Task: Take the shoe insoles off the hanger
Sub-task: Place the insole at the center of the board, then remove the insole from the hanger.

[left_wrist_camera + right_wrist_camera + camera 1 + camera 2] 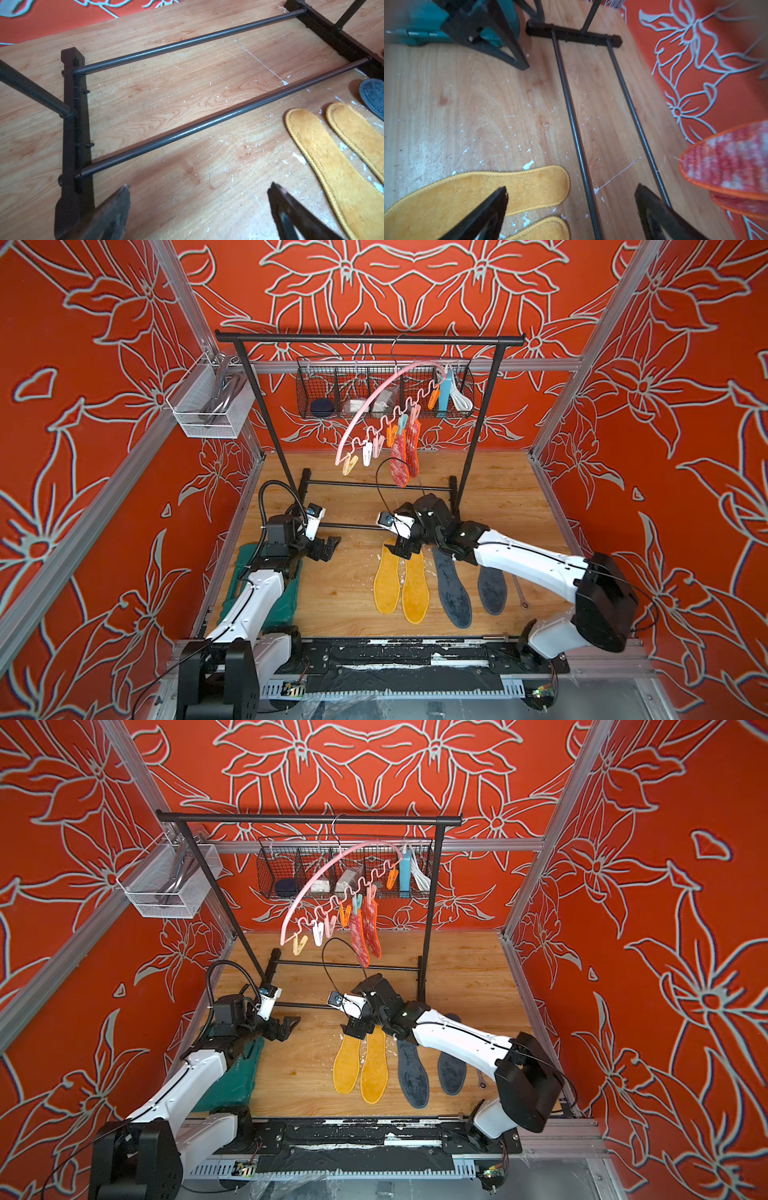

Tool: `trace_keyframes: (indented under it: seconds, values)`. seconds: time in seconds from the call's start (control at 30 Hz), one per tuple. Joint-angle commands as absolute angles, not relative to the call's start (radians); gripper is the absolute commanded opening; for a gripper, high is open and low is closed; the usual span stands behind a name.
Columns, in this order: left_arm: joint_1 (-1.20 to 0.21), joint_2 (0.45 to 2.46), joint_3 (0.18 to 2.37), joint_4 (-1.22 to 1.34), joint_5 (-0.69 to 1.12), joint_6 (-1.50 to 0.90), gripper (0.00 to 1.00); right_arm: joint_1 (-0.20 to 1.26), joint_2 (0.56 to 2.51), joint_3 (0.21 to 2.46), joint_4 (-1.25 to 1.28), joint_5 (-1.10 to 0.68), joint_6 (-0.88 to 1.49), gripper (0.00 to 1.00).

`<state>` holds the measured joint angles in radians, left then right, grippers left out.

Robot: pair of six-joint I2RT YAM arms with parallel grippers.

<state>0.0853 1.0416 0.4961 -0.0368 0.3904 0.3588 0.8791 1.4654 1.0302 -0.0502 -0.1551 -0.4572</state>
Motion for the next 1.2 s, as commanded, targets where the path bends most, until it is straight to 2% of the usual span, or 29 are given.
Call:
trace_keyframes:
  seconds: [0.0, 0.17, 0.3, 0.53, 0.93, 1.17]
  values:
    - [0.091, 1.036, 0.519, -0.047, 0.414, 0.367, 0.98, 0.878, 1.406, 0.987, 0.074, -0.134, -0.446, 0.99]
    - [0.091, 1.033, 0.516, -0.043, 0.401, 0.362, 0.98, 0.856, 1.329, 0.883, 0.275, -0.089, -0.363, 0.99]
    - [0.091, 1.045, 0.526, -0.057, 0.420, 0.373, 0.98, 0.793, 1.346, 0.901, 0.339, -0.165, -0.274, 0.99]
    - [0.091, 1.043, 0.525, -0.057, 0.424, 0.374, 0.98, 0.724, 1.404, 0.911, 0.496, -0.075, -0.195, 0.99]
    - [0.091, 1.030, 0.518, -0.056, 0.425, 0.377, 0.98, 0.640, 1.594, 1.058, 0.584, -0.164, -0.118, 0.99]
    - [0.091, 1.029, 0.517, -0.059, 0.429, 0.378, 0.98, 0.610, 1.723, 1.124, 0.674, -0.167, -0.049, 0.95]
